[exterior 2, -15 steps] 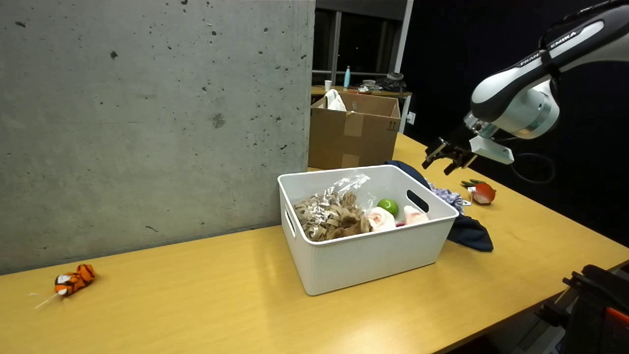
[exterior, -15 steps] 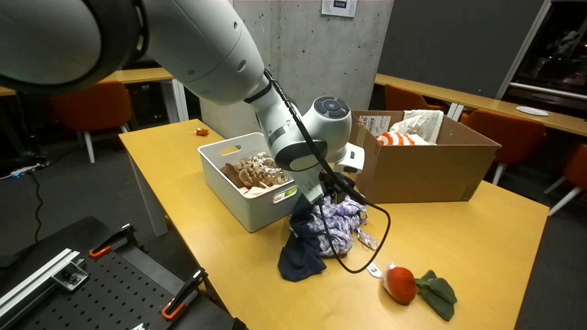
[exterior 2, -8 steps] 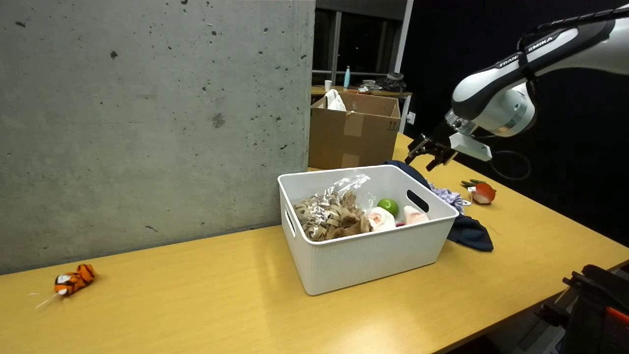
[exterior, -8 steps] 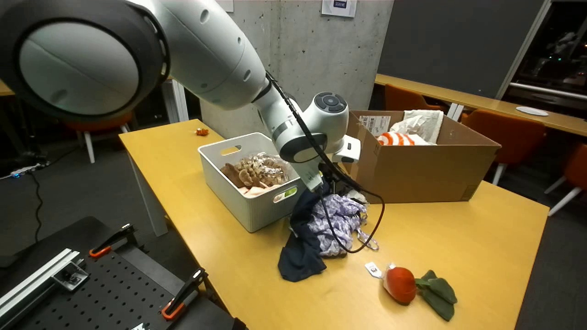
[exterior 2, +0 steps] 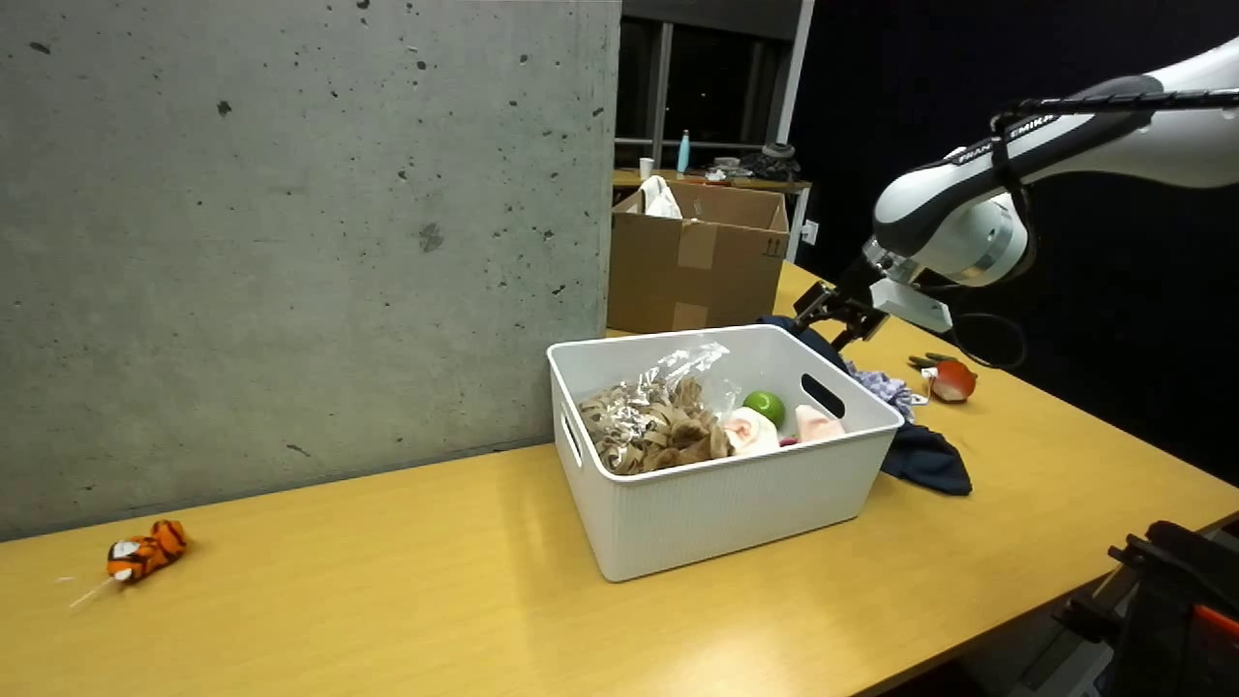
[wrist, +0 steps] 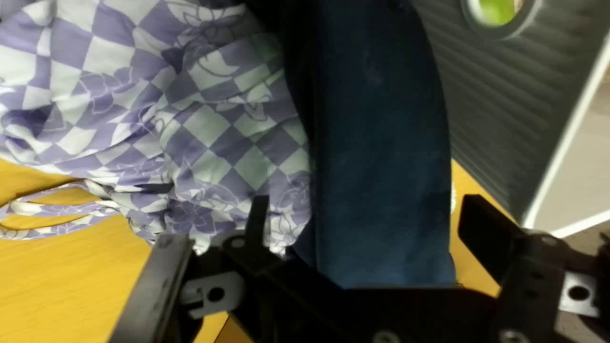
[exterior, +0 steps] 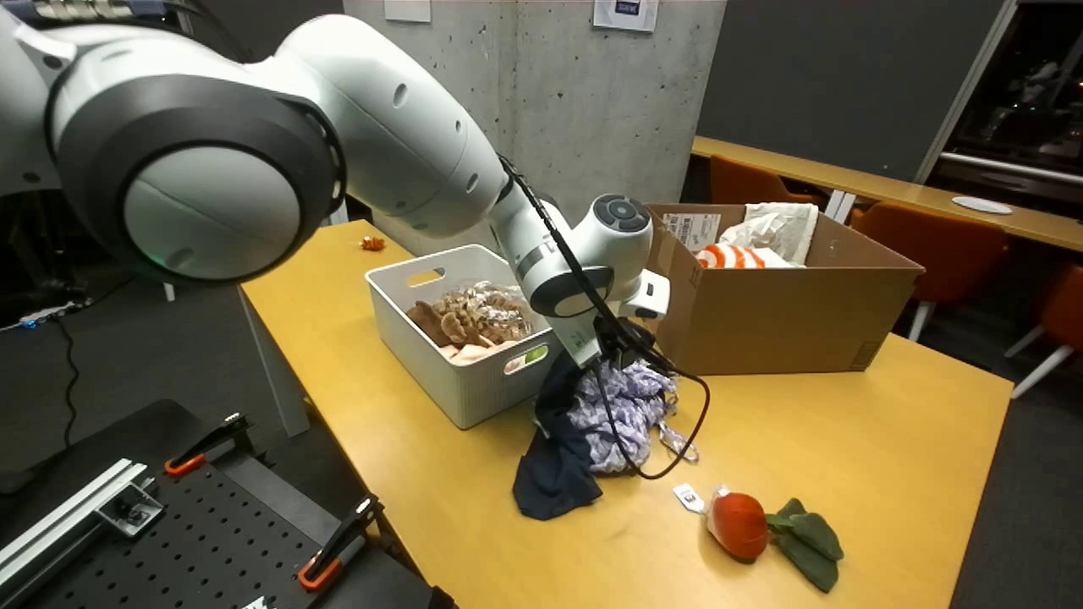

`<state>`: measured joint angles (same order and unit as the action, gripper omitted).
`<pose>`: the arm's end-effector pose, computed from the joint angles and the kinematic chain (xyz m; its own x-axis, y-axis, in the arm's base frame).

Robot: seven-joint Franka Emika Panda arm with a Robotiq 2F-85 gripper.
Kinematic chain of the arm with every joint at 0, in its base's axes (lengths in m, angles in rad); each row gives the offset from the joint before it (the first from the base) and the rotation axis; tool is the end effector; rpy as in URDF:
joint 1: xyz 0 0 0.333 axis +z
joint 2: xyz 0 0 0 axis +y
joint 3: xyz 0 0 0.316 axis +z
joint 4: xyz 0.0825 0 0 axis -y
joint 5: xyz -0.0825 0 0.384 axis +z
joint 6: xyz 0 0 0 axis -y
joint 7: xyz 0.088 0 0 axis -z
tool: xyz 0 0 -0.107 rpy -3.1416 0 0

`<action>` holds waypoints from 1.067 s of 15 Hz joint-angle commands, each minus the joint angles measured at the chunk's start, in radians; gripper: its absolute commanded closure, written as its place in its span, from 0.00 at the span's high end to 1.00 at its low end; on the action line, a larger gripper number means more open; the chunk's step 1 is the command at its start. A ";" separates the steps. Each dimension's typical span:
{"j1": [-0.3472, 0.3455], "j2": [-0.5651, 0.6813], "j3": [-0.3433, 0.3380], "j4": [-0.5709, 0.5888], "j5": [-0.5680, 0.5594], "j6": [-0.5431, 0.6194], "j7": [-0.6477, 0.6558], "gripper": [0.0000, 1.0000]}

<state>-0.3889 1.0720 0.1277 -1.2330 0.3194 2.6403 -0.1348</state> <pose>0.7383 -0.2372 0.1456 0.8256 -0.4717 0.3097 -0.3861 -0.8724 -0.2996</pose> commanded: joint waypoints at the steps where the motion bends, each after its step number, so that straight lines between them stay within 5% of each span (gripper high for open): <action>1: 0.019 0.071 -0.026 0.114 -0.015 -0.052 0.037 0.98; 2: 0.023 0.082 -0.028 0.131 -0.017 -0.055 0.041 0.95; 3: 0.027 0.092 -0.032 0.146 -0.019 -0.056 0.047 0.78; 13: 0.032 0.030 -0.070 0.085 -0.023 -0.024 0.046 0.03; 16: 0.037 -0.010 -0.086 0.049 -0.018 -0.019 0.049 0.00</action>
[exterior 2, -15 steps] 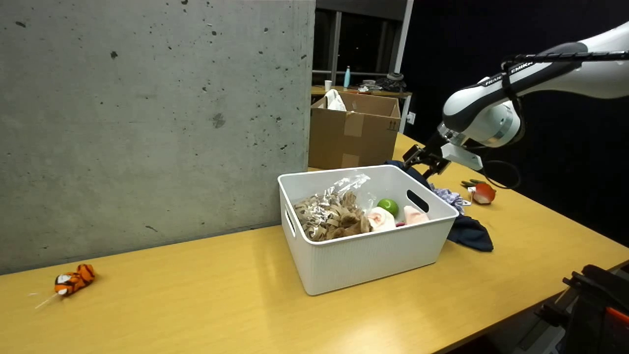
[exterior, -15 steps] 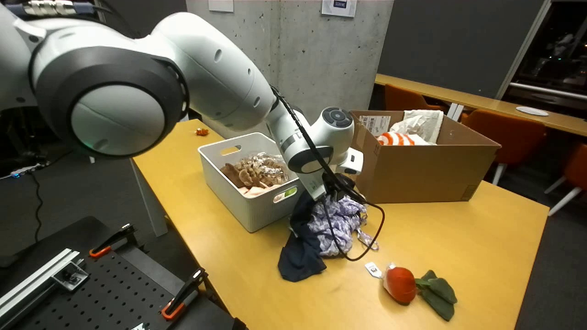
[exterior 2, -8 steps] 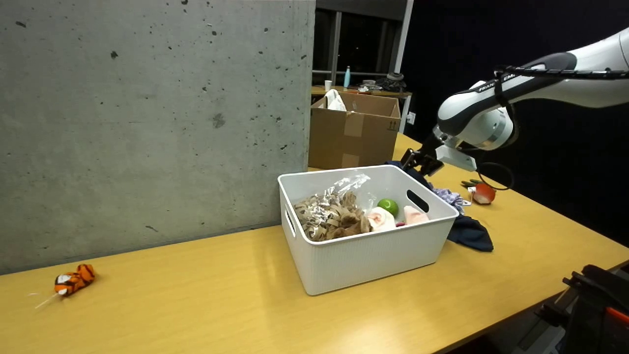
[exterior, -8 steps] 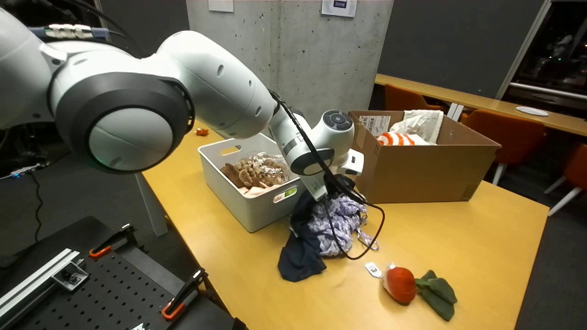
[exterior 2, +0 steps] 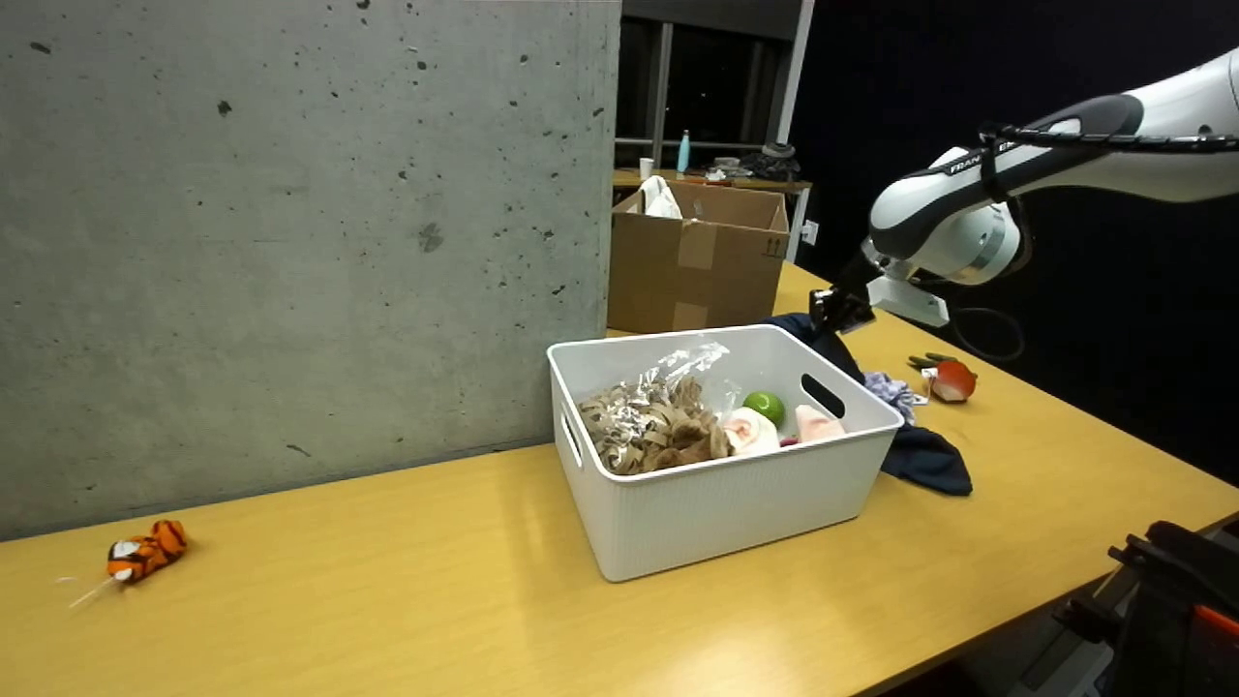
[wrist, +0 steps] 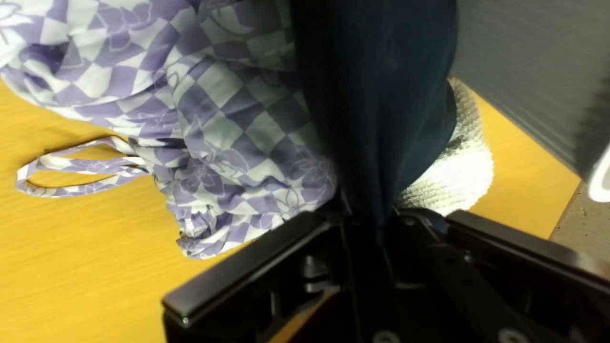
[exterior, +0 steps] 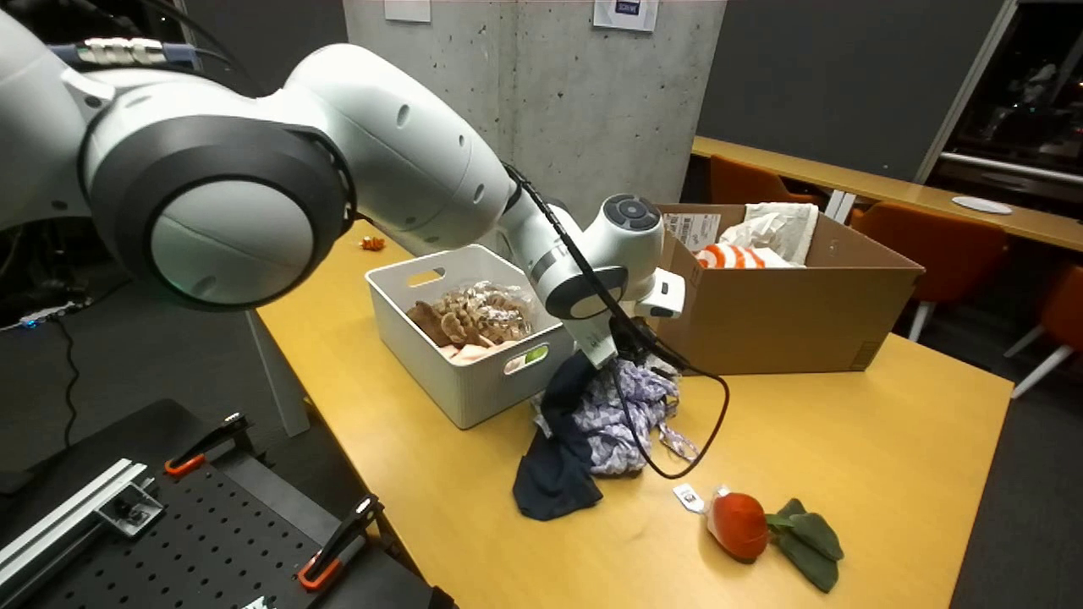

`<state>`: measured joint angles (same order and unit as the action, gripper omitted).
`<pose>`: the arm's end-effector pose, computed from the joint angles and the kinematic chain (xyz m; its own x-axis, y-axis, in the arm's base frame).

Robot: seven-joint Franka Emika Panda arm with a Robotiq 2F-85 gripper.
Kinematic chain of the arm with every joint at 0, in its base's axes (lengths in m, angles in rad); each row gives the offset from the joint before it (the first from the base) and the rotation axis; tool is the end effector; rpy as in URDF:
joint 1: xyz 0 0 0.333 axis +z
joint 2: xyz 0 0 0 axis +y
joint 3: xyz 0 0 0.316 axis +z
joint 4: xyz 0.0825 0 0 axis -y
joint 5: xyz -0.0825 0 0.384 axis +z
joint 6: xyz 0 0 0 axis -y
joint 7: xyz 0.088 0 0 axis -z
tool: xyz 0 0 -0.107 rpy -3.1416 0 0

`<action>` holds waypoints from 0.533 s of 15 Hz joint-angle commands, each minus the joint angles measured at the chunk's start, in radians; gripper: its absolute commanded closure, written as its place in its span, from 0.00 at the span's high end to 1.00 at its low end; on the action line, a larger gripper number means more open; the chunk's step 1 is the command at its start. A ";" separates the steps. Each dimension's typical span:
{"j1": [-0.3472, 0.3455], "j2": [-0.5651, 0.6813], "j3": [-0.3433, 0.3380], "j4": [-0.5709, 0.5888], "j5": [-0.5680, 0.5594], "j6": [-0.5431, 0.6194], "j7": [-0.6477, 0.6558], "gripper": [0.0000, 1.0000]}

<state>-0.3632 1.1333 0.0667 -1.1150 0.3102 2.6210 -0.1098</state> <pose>0.7498 -0.2566 0.1478 0.8103 -0.4727 0.3465 -0.4019 -0.8784 -0.2586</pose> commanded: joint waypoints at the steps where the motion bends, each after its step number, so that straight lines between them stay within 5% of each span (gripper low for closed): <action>1: 0.015 -0.106 -0.028 -0.103 -0.008 0.006 0.025 0.01; 8: 0.056 -0.330 -0.021 -0.286 -0.014 0.034 0.032 0.01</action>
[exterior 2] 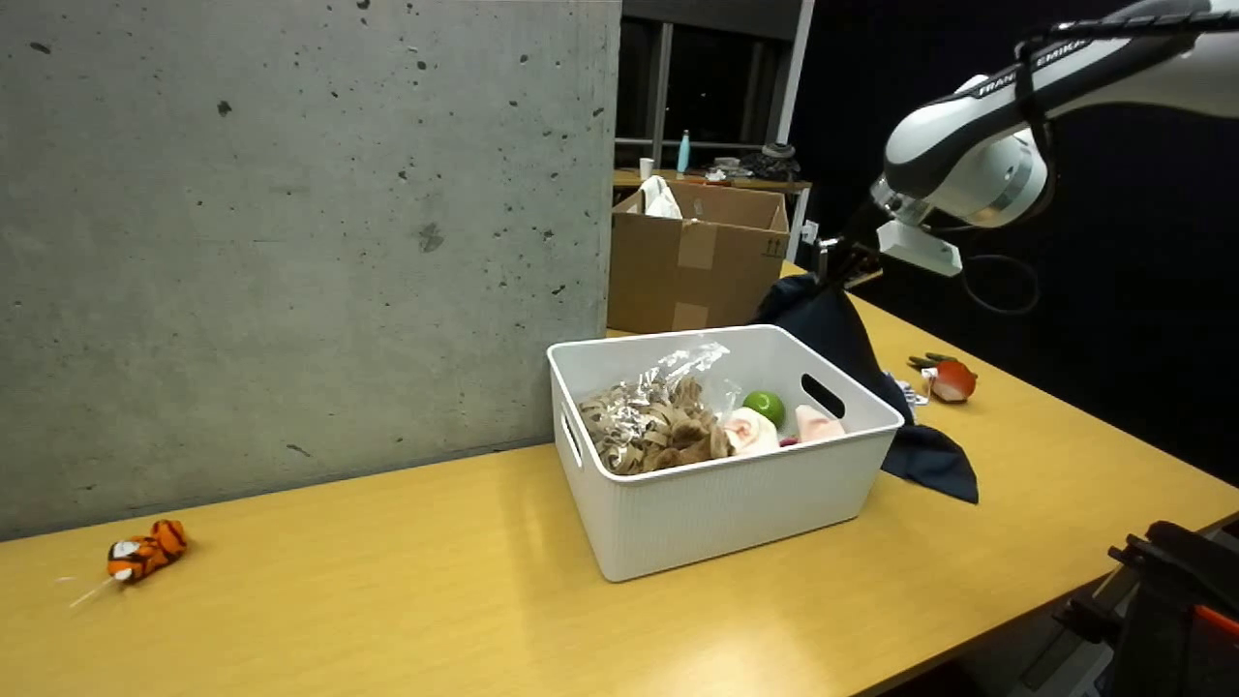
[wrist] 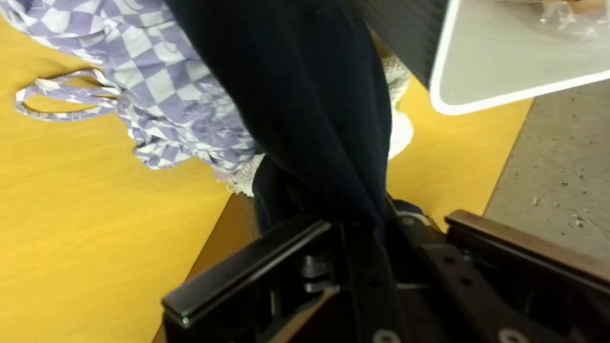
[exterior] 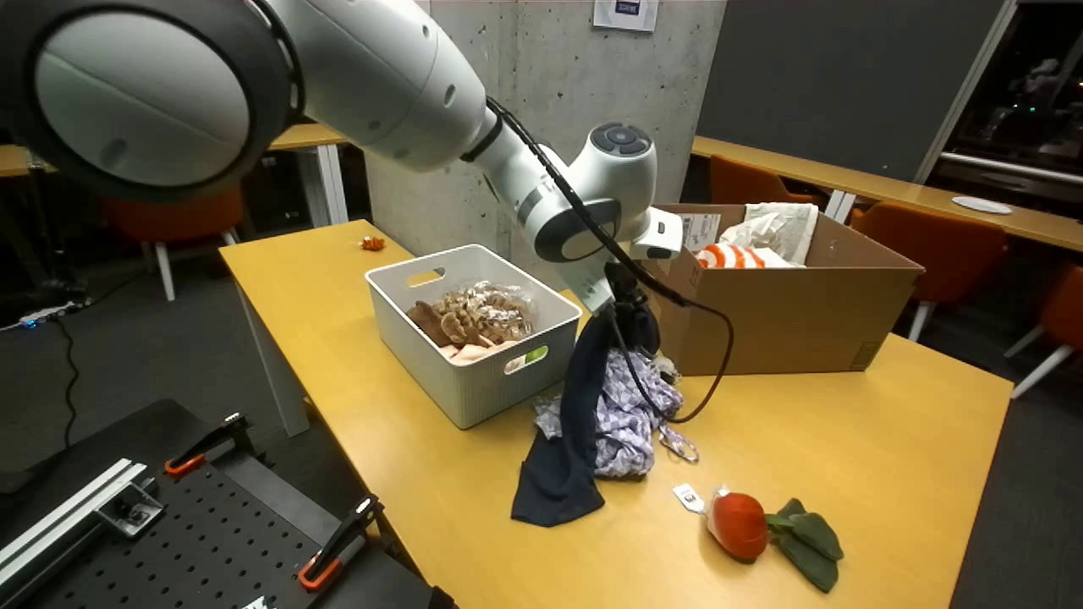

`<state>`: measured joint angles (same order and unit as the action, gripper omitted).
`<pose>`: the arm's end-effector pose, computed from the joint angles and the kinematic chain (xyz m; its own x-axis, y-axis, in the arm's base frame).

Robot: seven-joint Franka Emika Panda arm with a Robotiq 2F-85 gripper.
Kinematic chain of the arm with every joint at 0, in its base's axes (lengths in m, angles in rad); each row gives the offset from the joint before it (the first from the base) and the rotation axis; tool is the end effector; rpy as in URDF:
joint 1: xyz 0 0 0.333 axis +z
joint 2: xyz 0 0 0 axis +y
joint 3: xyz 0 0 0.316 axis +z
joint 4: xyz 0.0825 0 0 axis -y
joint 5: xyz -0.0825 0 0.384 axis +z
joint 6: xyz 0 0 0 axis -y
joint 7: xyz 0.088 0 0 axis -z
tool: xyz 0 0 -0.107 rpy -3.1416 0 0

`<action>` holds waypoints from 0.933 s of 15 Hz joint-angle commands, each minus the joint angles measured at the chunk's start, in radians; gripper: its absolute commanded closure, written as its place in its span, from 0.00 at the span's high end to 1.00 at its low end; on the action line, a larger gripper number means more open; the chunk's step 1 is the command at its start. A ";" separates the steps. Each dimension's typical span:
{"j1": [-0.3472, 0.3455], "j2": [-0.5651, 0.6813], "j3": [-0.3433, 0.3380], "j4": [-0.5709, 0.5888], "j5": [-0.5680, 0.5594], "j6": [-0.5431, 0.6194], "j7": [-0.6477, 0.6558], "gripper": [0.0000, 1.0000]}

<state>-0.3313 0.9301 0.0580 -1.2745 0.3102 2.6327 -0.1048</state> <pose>0.7497 -0.2322 0.2334 0.8057 -0.4388 0.3978 -0.3651 -0.8968 -0.2498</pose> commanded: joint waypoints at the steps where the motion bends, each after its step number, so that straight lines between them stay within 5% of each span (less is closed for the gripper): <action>1: 0.032 -0.158 -0.016 -0.149 -0.014 0.023 0.032 0.01; 8: 0.000 -0.287 -0.065 -0.274 0.001 0.034 0.048 0.01; 14: -0.100 -0.271 -0.111 -0.330 0.025 0.056 0.037 0.01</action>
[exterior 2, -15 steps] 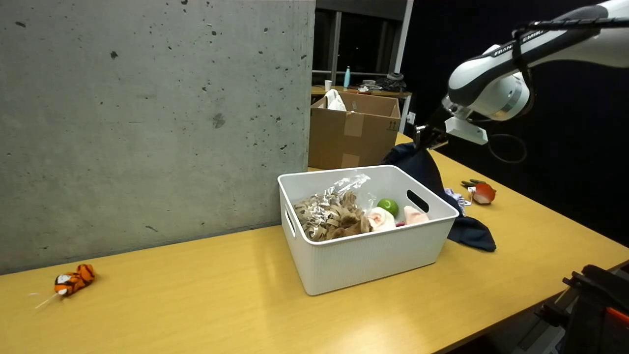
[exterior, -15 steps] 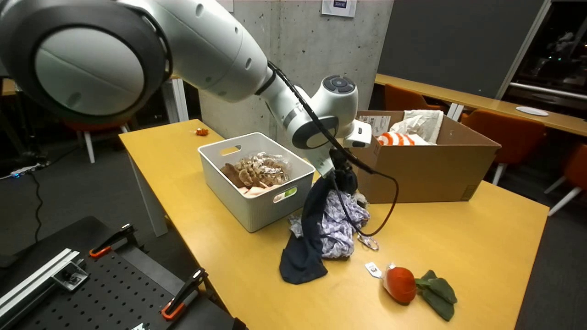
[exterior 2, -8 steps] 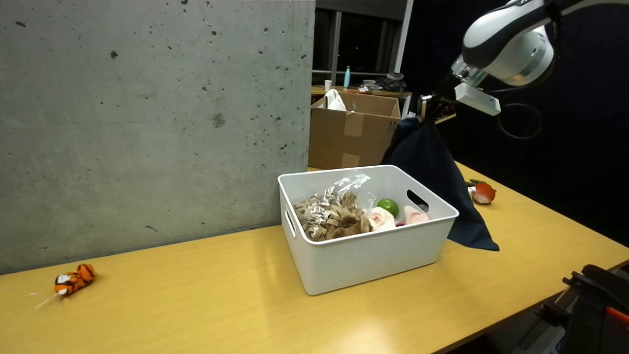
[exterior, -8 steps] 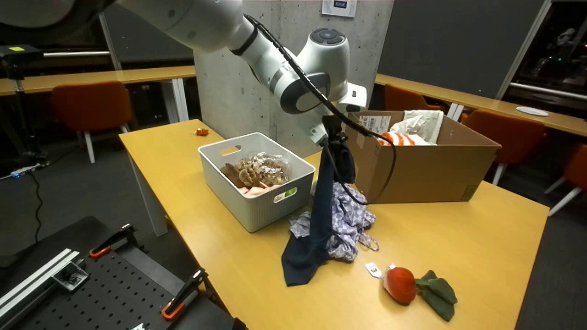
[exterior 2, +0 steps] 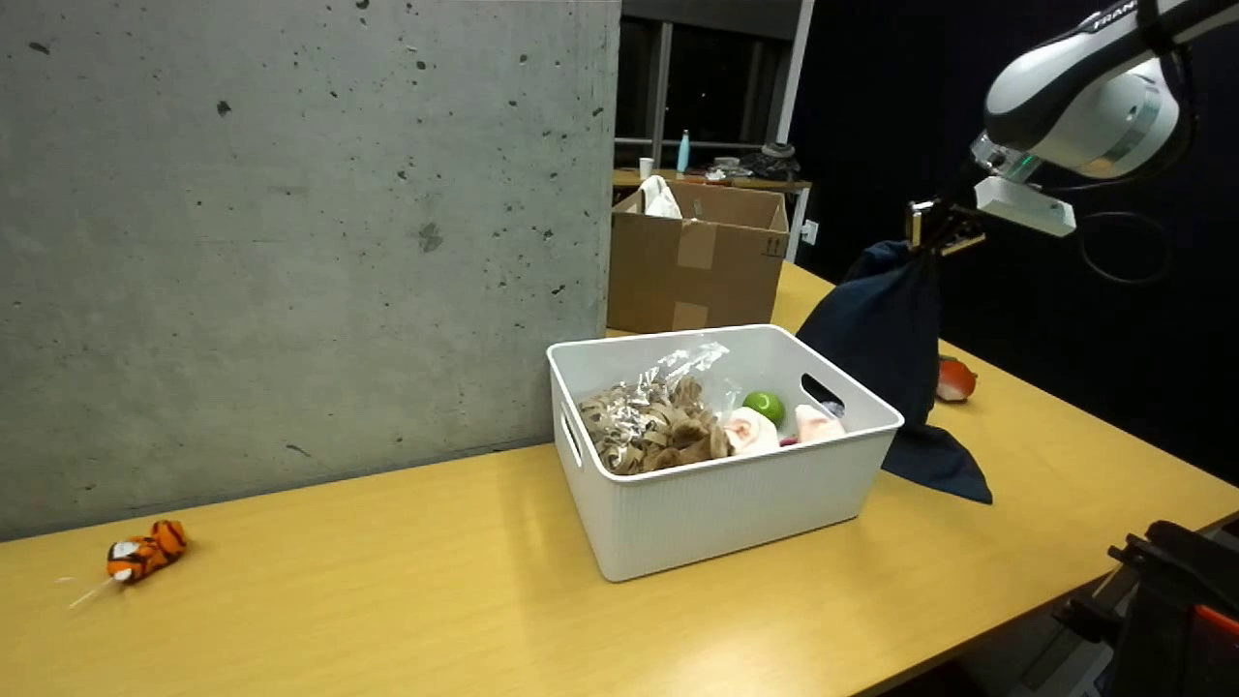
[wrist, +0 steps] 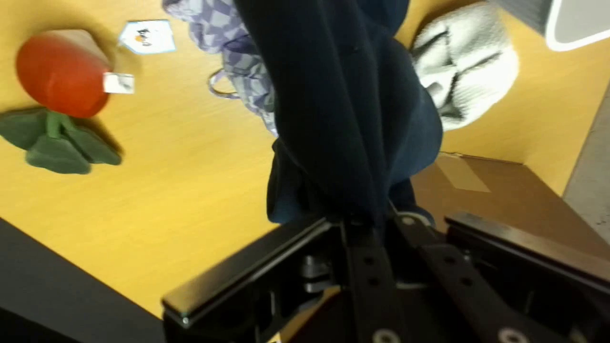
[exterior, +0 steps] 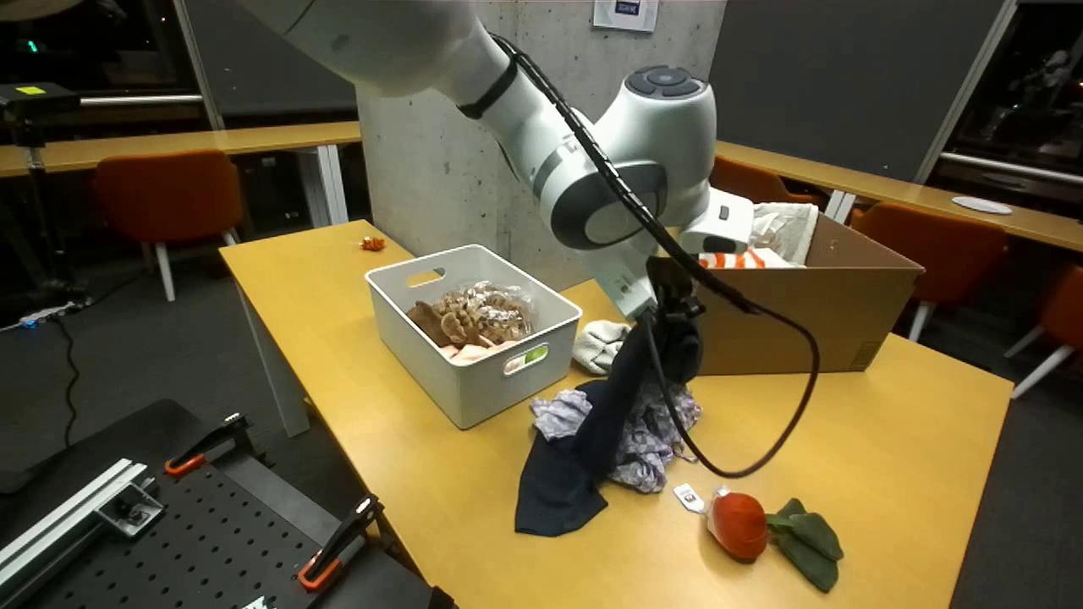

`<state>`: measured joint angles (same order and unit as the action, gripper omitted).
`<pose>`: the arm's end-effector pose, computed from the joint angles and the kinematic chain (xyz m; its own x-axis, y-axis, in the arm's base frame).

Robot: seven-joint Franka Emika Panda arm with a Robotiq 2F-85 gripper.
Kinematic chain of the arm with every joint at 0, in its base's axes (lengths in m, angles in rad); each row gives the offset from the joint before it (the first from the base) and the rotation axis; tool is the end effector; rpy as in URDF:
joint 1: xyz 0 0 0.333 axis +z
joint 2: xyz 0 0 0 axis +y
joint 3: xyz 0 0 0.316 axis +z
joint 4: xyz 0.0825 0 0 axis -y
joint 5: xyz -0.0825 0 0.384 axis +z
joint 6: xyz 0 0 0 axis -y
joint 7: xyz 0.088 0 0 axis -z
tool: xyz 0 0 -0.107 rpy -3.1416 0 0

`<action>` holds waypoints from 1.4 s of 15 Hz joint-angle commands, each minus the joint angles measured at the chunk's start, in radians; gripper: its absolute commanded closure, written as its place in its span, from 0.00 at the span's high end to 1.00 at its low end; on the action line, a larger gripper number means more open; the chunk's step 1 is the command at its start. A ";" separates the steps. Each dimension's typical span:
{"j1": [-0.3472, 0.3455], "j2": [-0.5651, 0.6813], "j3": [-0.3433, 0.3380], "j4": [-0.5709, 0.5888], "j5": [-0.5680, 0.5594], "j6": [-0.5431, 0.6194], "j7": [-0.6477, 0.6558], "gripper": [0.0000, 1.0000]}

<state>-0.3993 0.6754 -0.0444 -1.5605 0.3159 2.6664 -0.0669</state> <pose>0.6660 -0.3198 0.2949 0.7251 -0.5575 0.4044 -0.5289 -0.8268 -0.1915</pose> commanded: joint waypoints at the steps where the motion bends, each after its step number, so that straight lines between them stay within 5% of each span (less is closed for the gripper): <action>1: -0.037 -0.009 -0.012 -0.044 0.014 0.022 0.005 0.01; 14: 0.068 -0.233 -0.132 -0.139 -0.086 0.003 0.135 0.01; 21: 0.023 -0.211 -0.184 -0.136 -0.095 0.008 0.157 0.01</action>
<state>-0.3628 0.4553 -0.2084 -1.6886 0.2267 2.6699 0.0718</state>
